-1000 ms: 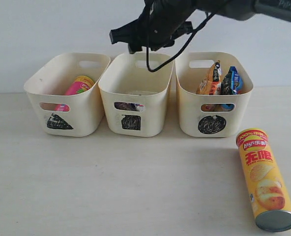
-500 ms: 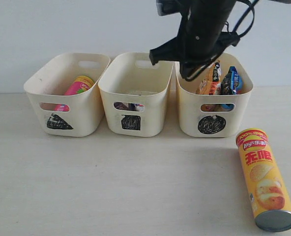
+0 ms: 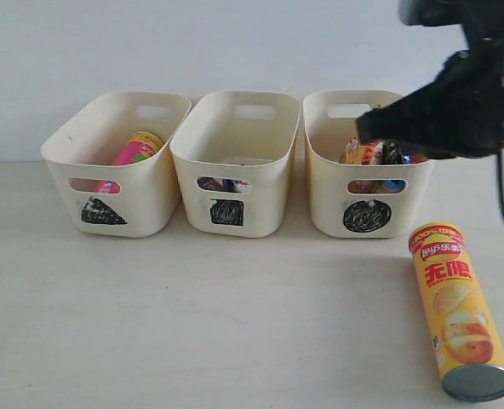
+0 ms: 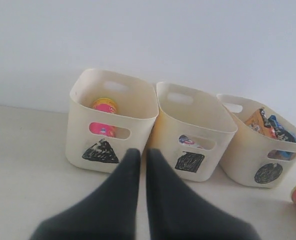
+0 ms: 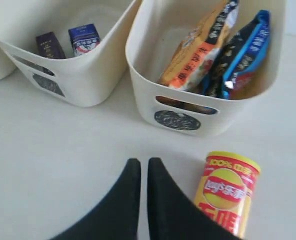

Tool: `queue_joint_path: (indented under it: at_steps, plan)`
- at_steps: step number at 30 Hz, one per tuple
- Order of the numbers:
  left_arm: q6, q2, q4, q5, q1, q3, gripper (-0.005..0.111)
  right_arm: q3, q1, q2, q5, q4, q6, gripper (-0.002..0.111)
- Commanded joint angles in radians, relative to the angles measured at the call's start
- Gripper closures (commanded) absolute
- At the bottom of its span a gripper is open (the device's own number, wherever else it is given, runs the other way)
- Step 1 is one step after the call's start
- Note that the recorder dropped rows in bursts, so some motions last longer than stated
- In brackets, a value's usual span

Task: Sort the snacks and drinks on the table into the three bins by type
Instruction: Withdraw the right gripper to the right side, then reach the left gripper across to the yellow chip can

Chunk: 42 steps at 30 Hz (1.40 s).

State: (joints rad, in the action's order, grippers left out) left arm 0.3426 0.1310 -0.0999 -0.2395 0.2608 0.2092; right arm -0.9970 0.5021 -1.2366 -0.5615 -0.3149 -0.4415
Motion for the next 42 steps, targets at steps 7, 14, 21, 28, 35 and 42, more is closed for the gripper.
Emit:
queue_joint_path:
  at_steps: [7, 14, 21, 28, 35, 42]
  plan:
    - [-0.299, 0.319, 0.254, -0.309, -0.001, 0.356, 0.102, 0.391, -0.004, 0.548, -0.087, -0.329, -0.386, 0.107]
    - [-0.818, 0.855, 0.802, -0.622, 0.047, 0.709, 0.102, 0.487, -0.004, 0.871, -0.264, -0.337, -0.412, 0.107]
    - [-0.801, 1.263, 0.77, -0.553, 0.409, 0.967, 0.102, 0.487, -0.004, 1.08, -0.482, -0.344, -0.393, 0.107]
    - [-0.724, 1.538, 0.769, -0.464, 0.603, 1.175, 0.102, 0.486, -0.004, 1.11, -0.493, -0.273, -0.282, 0.107]
    - [-0.68, 1.646, 0.769, -0.456, 0.636, 1.296, 0.102, 0.486, -0.004, 1.014, -0.471, -0.245, -0.257, 0.107]
    - [-0.649, 1.665, 0.767, -0.332, 0.634, 1.296, 0.102, 0.486, -0.004, 0.568, -0.38, -0.158, -0.232, 0.107]
